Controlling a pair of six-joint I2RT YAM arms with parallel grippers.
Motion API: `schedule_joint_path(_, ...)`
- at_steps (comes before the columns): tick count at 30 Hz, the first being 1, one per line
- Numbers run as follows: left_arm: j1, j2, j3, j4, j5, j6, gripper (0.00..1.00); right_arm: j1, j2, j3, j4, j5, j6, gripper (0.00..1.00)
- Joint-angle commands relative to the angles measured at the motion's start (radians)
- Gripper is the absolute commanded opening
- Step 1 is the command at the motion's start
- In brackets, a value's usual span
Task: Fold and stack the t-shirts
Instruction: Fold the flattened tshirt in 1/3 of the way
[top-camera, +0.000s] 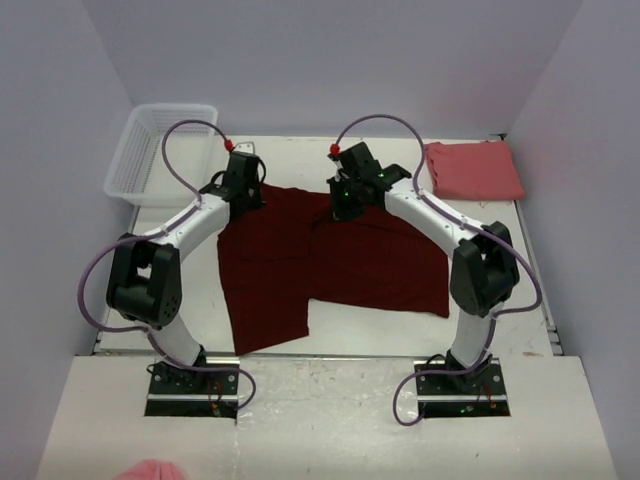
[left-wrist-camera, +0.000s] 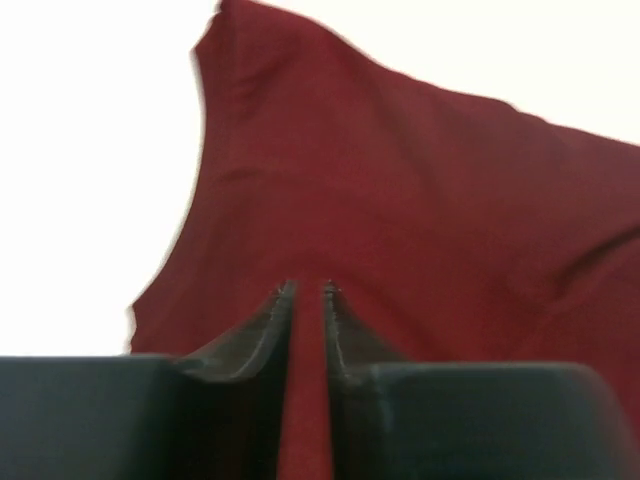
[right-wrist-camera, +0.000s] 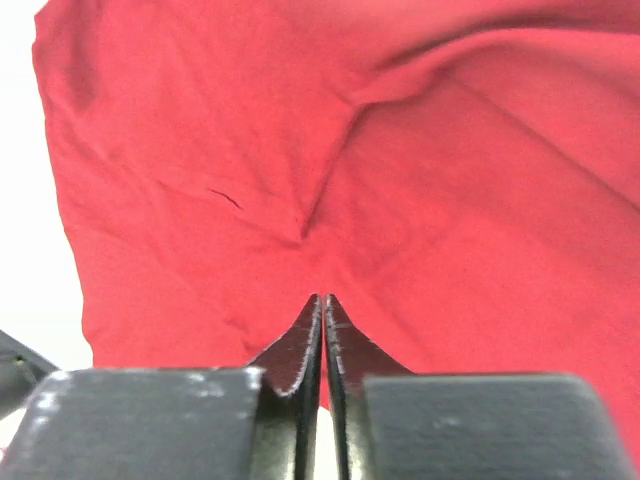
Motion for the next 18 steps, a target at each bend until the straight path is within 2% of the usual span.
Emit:
schedule_joint_path(1,0.000,0.095,0.122,0.068,0.136,0.075,0.05,-0.034,-0.118,-0.070,-0.017,0.060,-0.018,0.00)
schedule_joint_path(2,0.002,0.123,0.145,0.072,0.151,0.096,0.00,-0.041,-0.131,-0.081,-0.017,0.060,-0.020,0.00)
schedule_joint_path(11,0.046,0.434,0.397,0.089,0.182,0.142,0.00,-0.139,-0.256,-0.194,-0.006,0.049,-0.041,0.00)
schedule_joint_path(18,0.111,0.533,0.485,0.080,0.199,0.158,0.00,-0.190,-0.273,-0.219,0.017,0.036,-0.020,0.00)
